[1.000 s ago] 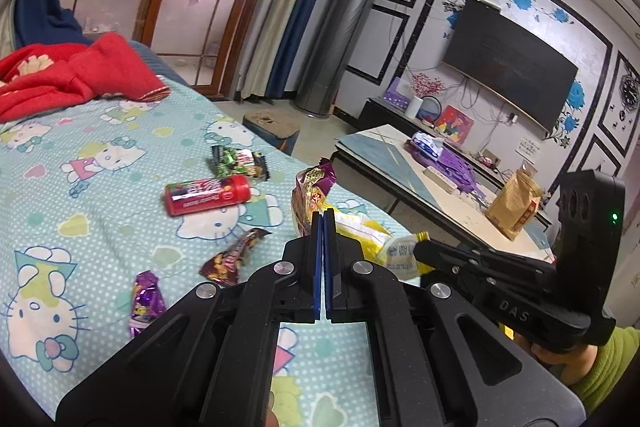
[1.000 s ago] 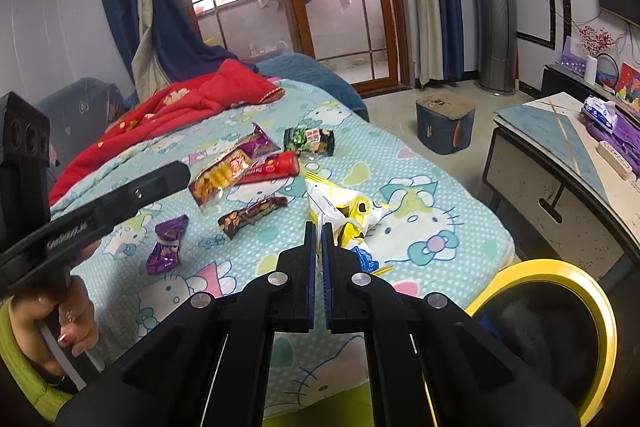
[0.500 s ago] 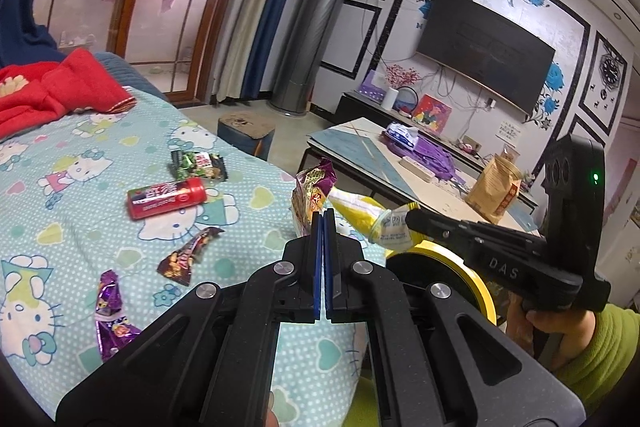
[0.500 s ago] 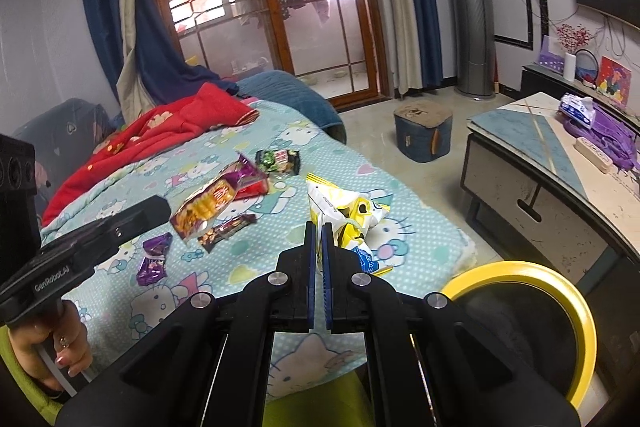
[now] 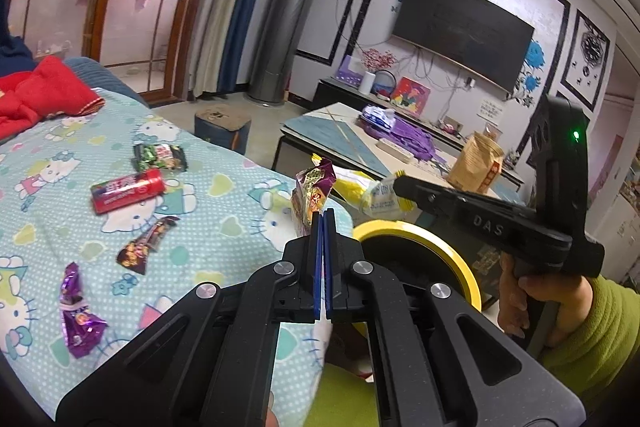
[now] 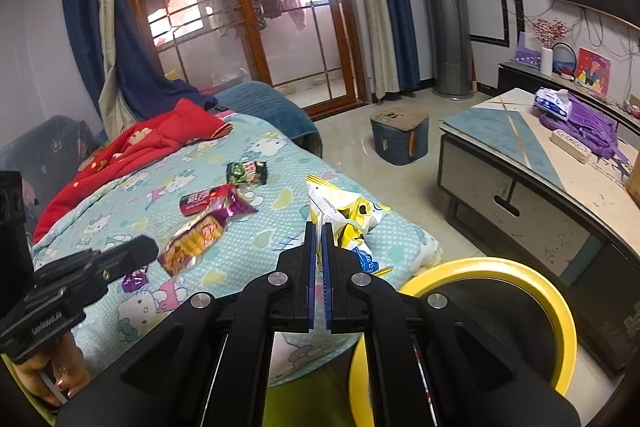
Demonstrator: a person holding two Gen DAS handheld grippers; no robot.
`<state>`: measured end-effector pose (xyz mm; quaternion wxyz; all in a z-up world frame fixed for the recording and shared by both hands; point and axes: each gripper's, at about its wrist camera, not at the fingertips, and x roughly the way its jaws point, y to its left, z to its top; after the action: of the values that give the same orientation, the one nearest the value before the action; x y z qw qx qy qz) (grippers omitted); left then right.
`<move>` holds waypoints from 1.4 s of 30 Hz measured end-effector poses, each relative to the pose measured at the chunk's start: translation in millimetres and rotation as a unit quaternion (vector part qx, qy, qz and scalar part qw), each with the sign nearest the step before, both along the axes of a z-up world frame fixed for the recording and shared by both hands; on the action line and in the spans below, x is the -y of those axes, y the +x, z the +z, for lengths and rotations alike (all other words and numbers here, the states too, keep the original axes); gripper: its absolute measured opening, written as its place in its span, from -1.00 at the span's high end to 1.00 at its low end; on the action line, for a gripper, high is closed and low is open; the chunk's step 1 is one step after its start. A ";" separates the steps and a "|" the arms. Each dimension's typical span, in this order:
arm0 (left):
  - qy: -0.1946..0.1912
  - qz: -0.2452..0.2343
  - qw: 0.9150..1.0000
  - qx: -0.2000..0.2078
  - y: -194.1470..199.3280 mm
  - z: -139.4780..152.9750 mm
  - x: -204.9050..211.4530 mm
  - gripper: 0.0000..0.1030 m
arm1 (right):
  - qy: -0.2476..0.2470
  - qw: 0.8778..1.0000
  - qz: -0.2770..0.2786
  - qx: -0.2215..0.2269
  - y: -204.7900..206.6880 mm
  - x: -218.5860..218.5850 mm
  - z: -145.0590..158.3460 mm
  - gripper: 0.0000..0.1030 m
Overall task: Collect trash
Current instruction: 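Carry the candy wrapper and yellow chip bag over the yellow bin with both grippers, then open both grippers to drop the wrapper and chip bag into the bin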
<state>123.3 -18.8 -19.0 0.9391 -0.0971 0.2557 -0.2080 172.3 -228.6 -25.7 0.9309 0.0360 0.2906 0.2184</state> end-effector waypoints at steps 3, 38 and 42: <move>0.004 -0.011 1.000 0.000 -0.9 -1.5 8.8 1.00 | 0.002 1.000 -0.013 -0.001 -0.3 10.9 -0.3 0.94; 0.062 -0.123 0.990 -0.025 -1.5 -31.1 98.7 1.00 | 0.029 0.990 -0.119 -0.075 -1.7 109.1 -36.2 0.94; 0.070 -0.143 0.987 -0.034 -1.0 -39.4 112.1 1.00 | 0.027 0.987 -0.127 -0.098 1.8 117.2 -43.4 0.94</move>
<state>122.3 -130.9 -58.4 0.8948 -0.0002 0.3132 -0.3183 174.0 -345.8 -69.1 0.9168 0.1194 0.3675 0.1012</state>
